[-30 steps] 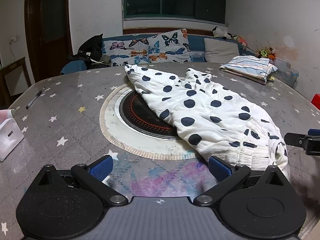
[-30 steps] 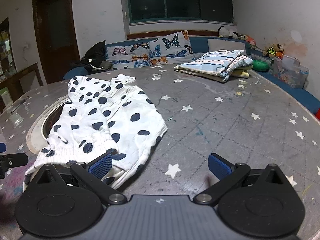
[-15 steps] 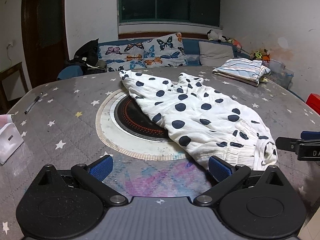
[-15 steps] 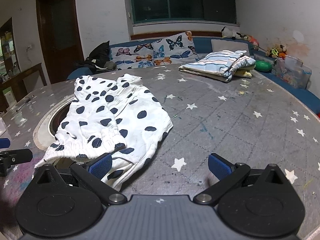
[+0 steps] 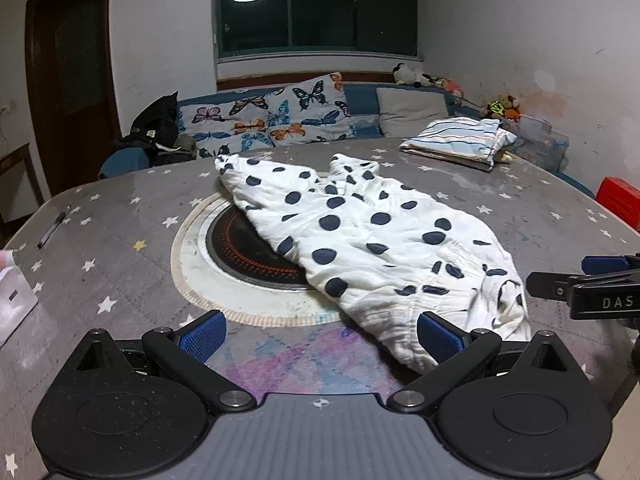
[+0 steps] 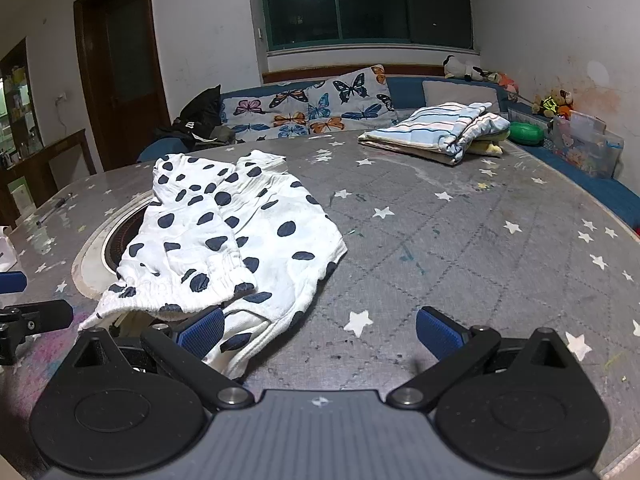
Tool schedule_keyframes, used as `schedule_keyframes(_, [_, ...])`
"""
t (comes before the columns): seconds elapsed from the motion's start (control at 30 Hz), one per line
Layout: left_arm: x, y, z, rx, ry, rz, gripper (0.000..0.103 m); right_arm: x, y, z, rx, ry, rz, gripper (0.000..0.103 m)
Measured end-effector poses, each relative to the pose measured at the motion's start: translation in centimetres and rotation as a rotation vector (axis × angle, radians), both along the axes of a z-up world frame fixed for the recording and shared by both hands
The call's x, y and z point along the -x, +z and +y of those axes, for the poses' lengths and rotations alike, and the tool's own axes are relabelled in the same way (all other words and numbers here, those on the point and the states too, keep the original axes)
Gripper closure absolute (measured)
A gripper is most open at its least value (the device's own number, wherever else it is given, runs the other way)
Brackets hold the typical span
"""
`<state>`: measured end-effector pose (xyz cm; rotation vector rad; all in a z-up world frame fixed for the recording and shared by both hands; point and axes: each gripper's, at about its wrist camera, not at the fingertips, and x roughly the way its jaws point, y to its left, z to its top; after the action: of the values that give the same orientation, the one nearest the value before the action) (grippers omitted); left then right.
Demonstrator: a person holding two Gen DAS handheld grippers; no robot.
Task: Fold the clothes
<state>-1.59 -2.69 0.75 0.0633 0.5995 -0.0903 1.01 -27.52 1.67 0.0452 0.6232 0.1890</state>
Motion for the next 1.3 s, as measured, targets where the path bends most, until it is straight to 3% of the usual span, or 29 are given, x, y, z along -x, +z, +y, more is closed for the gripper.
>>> schedule_keyframes(0.7, [-3.2, 1.7, -5.1, -0.07, -0.187, -0.026, 0.002, -0.9, -0.1, -1.6, -0.011, -0.033, 0.002, 0.0])
schedule_keyframes(0.87, [-5.8, 2.1, -6.2, -0.033, -0.197, 0.014, 0.004, -1.3, -0.3, -2.2, -0.018, -0.05, 0.013, 0.0])
schedule_keyframes(1.0, [-8.2, 2.0, -7.6, -0.047, -0.187, 0.049, 0.005, -1.6, -0.4, -2.6, -0.025, -0.057, 0.019, 0.001])
schedule_keyframes(1.3, [-13.2, 0.6, -9.1, 0.006, -0.136, 0.189, 0.022, -1.9, -0.2, -3.2, -0.042, -0.054, 0.021, 0.002])
